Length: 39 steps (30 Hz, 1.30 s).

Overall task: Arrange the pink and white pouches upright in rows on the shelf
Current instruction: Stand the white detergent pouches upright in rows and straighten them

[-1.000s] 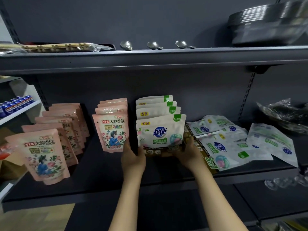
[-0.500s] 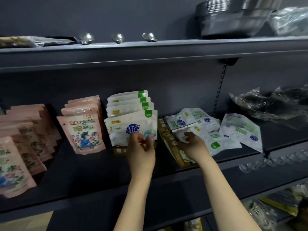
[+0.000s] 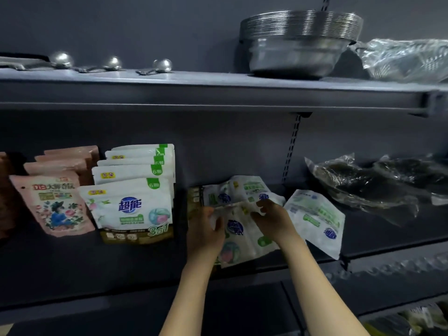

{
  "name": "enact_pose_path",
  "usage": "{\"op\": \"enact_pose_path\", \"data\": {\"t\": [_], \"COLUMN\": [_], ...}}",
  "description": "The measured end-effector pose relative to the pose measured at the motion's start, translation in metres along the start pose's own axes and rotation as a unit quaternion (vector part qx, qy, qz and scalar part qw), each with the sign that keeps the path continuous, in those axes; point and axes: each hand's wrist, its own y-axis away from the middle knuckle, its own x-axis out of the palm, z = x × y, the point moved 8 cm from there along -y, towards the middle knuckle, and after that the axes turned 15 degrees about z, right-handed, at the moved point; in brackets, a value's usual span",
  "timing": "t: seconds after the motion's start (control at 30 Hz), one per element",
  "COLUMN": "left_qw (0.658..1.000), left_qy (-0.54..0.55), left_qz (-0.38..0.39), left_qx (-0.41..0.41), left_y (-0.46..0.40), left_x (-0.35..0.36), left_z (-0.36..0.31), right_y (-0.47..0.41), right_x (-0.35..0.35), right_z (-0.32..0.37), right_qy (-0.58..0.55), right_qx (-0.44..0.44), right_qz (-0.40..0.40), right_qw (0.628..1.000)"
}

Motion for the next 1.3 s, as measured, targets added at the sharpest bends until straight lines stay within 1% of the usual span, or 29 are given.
{"op": "enact_pose_path", "data": {"t": [0.1,0.17,0.3,0.4,0.47,0.57,0.67,0.73,0.77,0.83,0.9,0.97,1.03,1.1,1.17,1.23,1.3], "left_qw": [1.0,1.0,0.999,0.996,0.991,0.976,0.969,0.97,0.973,0.977,0.979,0.978,0.973,0.966,0.954,0.941,0.932], "left_qy": [0.007,0.008,-0.02,-0.062,-0.102,-0.15,-0.098,-0.069,-0.062,-0.055,-0.045,-0.024,-0.005,-0.011,-0.006,0.023,0.068], "left_qz": [0.002,-0.001,0.005,0.024,0.024,0.048,0.067,0.044,0.019,-0.049,-0.114,-0.179,-0.228,-0.251,-0.271,-0.297,-0.315], "left_qx": [-0.001,-0.008,-0.035,-0.06,-0.083,-0.151,-0.219,-0.228,-0.224,-0.201,-0.161,-0.102,-0.019,0.064,0.127,0.161,0.167], "left_y": [-0.005,-0.013,-0.036,-0.057,-0.071,-0.087,-0.097,-0.101,-0.102,-0.1,-0.096,-0.093,-0.09,-0.086,-0.076,-0.068,-0.064], "left_x": [0.005,0.005,0.005,0.007,0.006,0.009,0.013,0.012,0.009,0.001,-0.007,-0.018,-0.028,-0.032,-0.034,-0.036,-0.038], "left_z": [-0.003,-0.002,0.008,0.019,0.027,0.037,0.05,0.052,0.051,0.046,0.038,0.026,0.007,-0.015,-0.034,-0.047,-0.052], "right_y": [-0.014,-0.023,-0.047,-0.063,-0.07,-0.079,-0.084,-0.087,-0.089,-0.092,-0.095,-0.096,-0.094,-0.094,-0.09,-0.086,-0.078], "right_x": [-0.004,-0.006,-0.013,-0.017,-0.014,-0.004,0.007,0.009,0.009,0.009,0.013,0.016,0.018,0.019,0.018,0.012,0.004], "right_z": [-0.001,0.001,0.003,0.006,0.011,0.014,0.009,0.004,0.002,-0.002,-0.006,-0.007,-0.006,-0.005,-0.002,0.001,0.006], "right_qy": [0.011,0.027,0.095,0.077,0.068,0.048,0.022,-0.007,-0.016,-0.024,-0.037,-0.034,-0.026,-0.026,-0.057,-0.108,-0.164], "right_qx": [-0.02,-0.028,0.001,0.022,0.013,0.005,0.013,0.015,0.014,0.008,0.003,-0.004,-0.012,-0.017,-0.024,-0.038,-0.064], "right_qz": [0.021,0.02,-0.005,-0.006,-0.011,-0.005,0.01,0.016,0.016,0.015,0.018,0.009,-0.005,-0.022,-0.047,-0.092,-0.126], "right_qw": [1.0,0.999,0.995,0.997,0.998,0.999,1.0,1.0,1.0,1.0,0.999,0.999,1.0,0.999,0.997,0.989,0.976]}}
